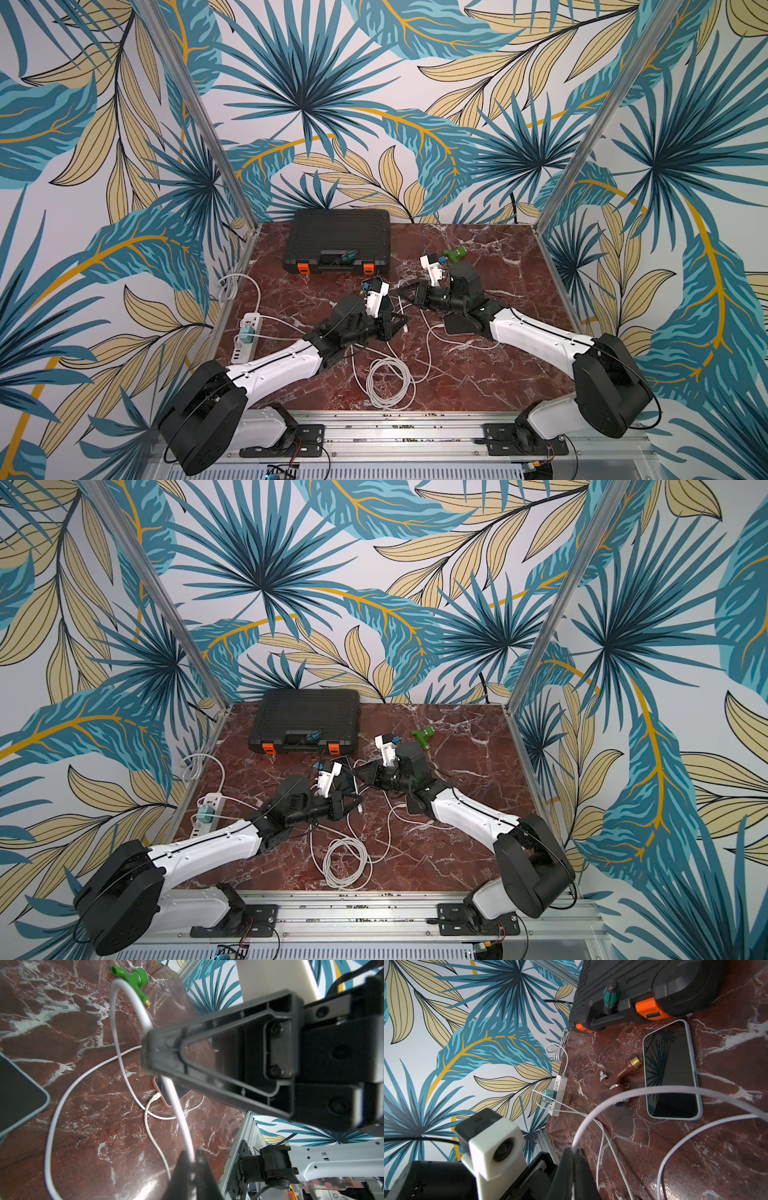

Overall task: Plug the charging cable into the phone
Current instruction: Pick up the charging cable from the center of the board.

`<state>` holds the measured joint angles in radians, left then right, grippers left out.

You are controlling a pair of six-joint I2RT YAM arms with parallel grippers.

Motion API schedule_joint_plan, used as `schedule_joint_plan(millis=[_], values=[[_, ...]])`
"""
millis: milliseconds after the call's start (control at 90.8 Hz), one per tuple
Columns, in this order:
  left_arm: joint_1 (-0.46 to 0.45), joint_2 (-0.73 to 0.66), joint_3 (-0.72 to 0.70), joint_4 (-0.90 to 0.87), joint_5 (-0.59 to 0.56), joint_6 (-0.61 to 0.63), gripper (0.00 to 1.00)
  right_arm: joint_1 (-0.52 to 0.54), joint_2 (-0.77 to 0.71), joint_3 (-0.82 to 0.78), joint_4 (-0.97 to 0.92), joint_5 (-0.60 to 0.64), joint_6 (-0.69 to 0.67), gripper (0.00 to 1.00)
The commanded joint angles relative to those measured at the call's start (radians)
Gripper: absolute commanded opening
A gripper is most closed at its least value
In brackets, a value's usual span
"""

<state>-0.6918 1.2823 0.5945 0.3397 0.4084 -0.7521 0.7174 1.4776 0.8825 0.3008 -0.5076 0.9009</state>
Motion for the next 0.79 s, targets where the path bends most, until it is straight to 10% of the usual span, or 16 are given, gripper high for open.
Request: schedule_joint_plan(millis=[0,143,297,507,782], values=[[0.005,-0.039,0.052,-0.029,-0.004,-0.015,0.00,-0.002,-0.036,0.023,-0.039,0.025,-0.103,0.32],[0.005,-0.099,0.092,-0.116,-0.022,-0.084,0.00,-0.004,-0.117,-0.010,-0.057,0.193,-0.323,0.72],[0.006,-0.191,0.129,-0.190,-0.010,-0.166,0.00,-0.010,-0.309,-0.200,0.155,0.319,-0.573,0.86],[0.012,-0.293,0.187,-0.321,-0.048,-0.286,0.00,-0.008,-0.520,-0.564,0.663,0.122,-0.983,0.88],[0.015,-0.226,0.220,-0.219,0.180,-0.527,0.00,0.004,-0.516,-0.622,0.859,-0.005,-1.395,0.78]])
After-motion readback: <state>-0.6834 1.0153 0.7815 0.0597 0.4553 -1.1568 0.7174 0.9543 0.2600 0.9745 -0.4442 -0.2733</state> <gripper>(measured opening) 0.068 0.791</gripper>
